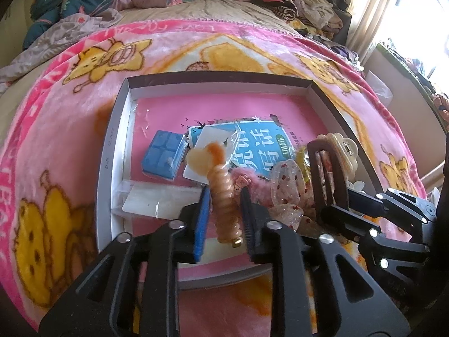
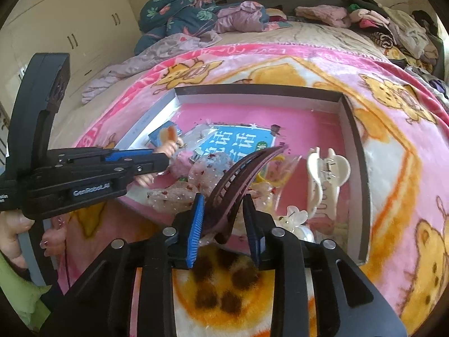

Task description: Organize jewelry

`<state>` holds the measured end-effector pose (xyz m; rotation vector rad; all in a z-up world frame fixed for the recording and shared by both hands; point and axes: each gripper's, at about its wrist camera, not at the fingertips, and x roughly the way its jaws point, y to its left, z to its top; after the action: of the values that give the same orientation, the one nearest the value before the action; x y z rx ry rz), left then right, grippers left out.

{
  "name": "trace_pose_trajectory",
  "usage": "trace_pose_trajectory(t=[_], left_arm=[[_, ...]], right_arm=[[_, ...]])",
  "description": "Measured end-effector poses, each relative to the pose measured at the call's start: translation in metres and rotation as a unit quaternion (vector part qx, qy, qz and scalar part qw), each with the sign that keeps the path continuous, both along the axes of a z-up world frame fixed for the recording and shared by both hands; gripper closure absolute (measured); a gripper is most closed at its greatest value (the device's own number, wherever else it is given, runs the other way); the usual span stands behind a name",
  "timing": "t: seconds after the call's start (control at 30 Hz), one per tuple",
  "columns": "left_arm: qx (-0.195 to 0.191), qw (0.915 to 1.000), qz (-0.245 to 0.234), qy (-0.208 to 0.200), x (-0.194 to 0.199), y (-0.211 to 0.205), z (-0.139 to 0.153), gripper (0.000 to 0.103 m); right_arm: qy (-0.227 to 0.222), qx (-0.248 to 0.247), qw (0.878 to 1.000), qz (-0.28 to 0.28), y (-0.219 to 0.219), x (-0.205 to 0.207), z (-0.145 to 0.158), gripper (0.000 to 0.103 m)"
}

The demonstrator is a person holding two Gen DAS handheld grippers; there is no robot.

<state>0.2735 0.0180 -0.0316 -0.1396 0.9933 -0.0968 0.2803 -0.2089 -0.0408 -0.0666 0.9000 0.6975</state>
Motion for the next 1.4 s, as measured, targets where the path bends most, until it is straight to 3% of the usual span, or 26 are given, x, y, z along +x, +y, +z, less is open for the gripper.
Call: trace_pose_trajectory(t=[0.03, 0.17, 0.67, 0.73, 0.83, 0.93, 1.4], left_arm=[[0.001, 1.0000, 0.001, -0.001, -0.001, 0.000, 0.002, 0.077], [0.001, 1.0000, 0.001, -0.006, -0.006, -0.001, 0.009, 0.073], [0.000, 0.9996, 0.014, -0.026, -0.024, 0.001, 0.033, 0.032], [-0.001, 0.9994, 0.017, -0.032, -0.029, 0.001, 0.038, 0.021], [-0.001, 0.9990, 0.021, -0.039, -0.034, 0.002, 0.044, 0.014], [0.003, 0.9988, 0.023, -0.043, -0.039, 0.003, 0.048, 0.010], [0.006, 0.9978, 0.026, -0.061, -0.080, 0.003, 0.062, 0.010]], right_arm=[[0.000, 0.001, 1.000, -0.003, -0.002, 0.000, 0.001, 0.070], [-0.004, 0.003, 1.000, -0.010, -0.008, -0.002, 0.005, 0.063], [-0.036, 0.009, 0.999, -0.035, -0.027, -0.021, 0.029, 0.032], [-0.043, 0.011, 0.998, -0.042, -0.031, -0.024, 0.034, 0.020], [-0.052, 0.019, 0.997, -0.053, -0.037, -0.028, 0.042, 0.013], [-0.059, 0.022, 0.996, -0.061, -0.042, -0.032, 0.050, 0.009], [-0.080, 0.029, 0.994, -0.064, -0.055, -0.063, 0.070, 0.006]])
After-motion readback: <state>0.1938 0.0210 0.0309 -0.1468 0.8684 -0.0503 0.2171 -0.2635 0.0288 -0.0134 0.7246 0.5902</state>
